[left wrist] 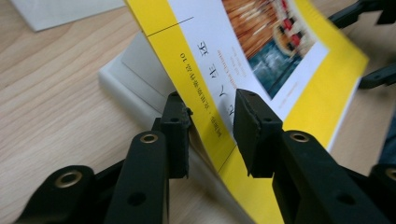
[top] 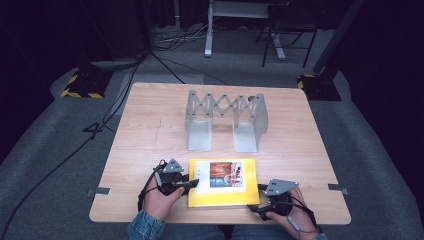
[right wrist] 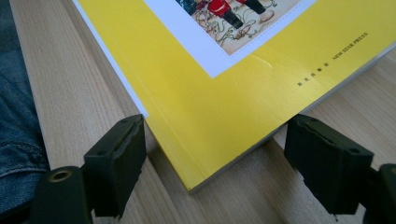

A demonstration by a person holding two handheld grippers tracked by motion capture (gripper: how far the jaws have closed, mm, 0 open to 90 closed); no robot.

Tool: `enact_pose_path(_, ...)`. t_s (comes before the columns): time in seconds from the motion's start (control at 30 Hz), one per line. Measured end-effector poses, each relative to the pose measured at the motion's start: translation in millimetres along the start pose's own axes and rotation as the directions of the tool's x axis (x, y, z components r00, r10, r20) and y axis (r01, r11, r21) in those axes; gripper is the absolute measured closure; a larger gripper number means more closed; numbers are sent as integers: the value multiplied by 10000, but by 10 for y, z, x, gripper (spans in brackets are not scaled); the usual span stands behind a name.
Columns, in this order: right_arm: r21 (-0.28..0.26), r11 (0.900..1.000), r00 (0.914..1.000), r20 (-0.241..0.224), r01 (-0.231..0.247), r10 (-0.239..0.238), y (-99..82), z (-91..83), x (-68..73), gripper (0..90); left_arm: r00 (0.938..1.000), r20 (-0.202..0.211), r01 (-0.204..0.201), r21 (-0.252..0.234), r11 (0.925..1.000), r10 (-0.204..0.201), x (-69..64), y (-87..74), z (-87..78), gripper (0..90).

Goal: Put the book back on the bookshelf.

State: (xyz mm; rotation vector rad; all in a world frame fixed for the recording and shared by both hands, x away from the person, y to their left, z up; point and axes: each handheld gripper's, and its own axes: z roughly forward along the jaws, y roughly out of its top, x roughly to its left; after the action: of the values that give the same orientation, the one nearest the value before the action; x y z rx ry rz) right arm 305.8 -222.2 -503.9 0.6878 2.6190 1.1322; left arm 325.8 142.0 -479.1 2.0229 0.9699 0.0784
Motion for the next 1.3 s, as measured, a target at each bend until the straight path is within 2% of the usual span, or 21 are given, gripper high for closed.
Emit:
enact_pose_path(0.03, -19, 10000, 10000, -8, 5, -5, -2, 0, 0, 212, 10000, 37, -76, -49, 10000, 77, -1, 3, -1, 707)
enact_pose_path(0.17, -72, 10000, 10000, 2, 19, -18, -9, 1, 1, 211, 9997, 196, 146, -86, 9999, -144, 10, -12, 5, 758)
enact_pose_path(0.3, -138, 9999, 10000, 38, -11, 12, -16, 2, 5, 208, 9993, 310, 196, -77, 9998, -193, 2, -7, -13, 821)
enact_pose_path(0.37, -164, 9999, 10000, 77, -39, 41, -18, 3, 10, 208, 9976, 616, 327, -152, 9993, -317, -17, 15, -64, 859)
enact_pose_path(0.4, -135, 9999, 9999, 80, -67, 68, -16, 1, 13, 208, 9976, 616, 327, -152, 9993, -317, -17, 15, -64, 873)
enact_pose_path(0.5, -49, 10000, 9999, 131, -76, 77, -8, -4, 15, 209, 9967, 777, 227, -180, 9996, -212, -66, 56, -110, 884)
enact_pose_path(0.53, -9, 10000, 9996, 276, -21, 21, -6, -15, 19, 204, 9961, 854, 234, -188, 9996, -217, -93, 79, -135, 886)
enact_pose_path(0.6, -4, 10000, 9995, 330, -14, 14, -8, -22, 23, 203, 9948, 987, 285, -225, 9993, -261, -96, 92, -154, 887)
enact_pose_path(0.67, -48, 10000, 9987, 506, 19, -16, -16, -57, 22, 200, 9910, 1287, 419, -357, 9985, -370, -108, 122, -191, 888)
enact_pose_path(0.7, -140, 9999, 9980, 618, -86, 95, -18, -108, 21, 195, 9909, 1334, 223, -397, 9990, -169, -141, 172, -227, 889)
enact_pose_path(0.77, -250, 9996, 9973, 718, -126, 143, -16, -137, 21, 193, 9909, 1335, 199, -392, 9990, -145, -162, 188, -237, 889)
enact_pose_path(0.8, -337, 9994, 9966, 807, -111, 138, -12, -162, 21, 191, 9917, 1288, 63, -366, 9993, -15, -195, 220, -255, 889)
enact_pose_path(0.83, -656, 9978, 9938, 1100, -93, 165, 11, -240, 36, 191, 9920, 1252, -92, -396, 9992, 141, -215, 246, -269, 889)
enact_pose_path(0.9, -776, 9970, 9927, 1198, -59, 152, 21, -264, 42, 190, 9914, 1282, -196, -375, 9991, 242, -253, 292, -296, 889)
enact_pose_path(0.93, -1038, 9946, 9909, 1346, 59, 82, 53, -312, 69, 187, 9912, 1275, -295, -420, 9987, 347, -272, 317, -309, 889)
enact_pose_path(1.07, -1230, 9914, 9907, 1334, 436, -271, 130, -335, 130, 187, 9893, 1370, -448, -410, 9982, 501, -342, 421, -324, 889)
enact_pose_path(1.3, -1355, 9893, 9908, 1303, 544, -367, 197, -305, 146, 173, 9847, 1631, -557, -425, 9975, 619, -392, 526, -355, 889)
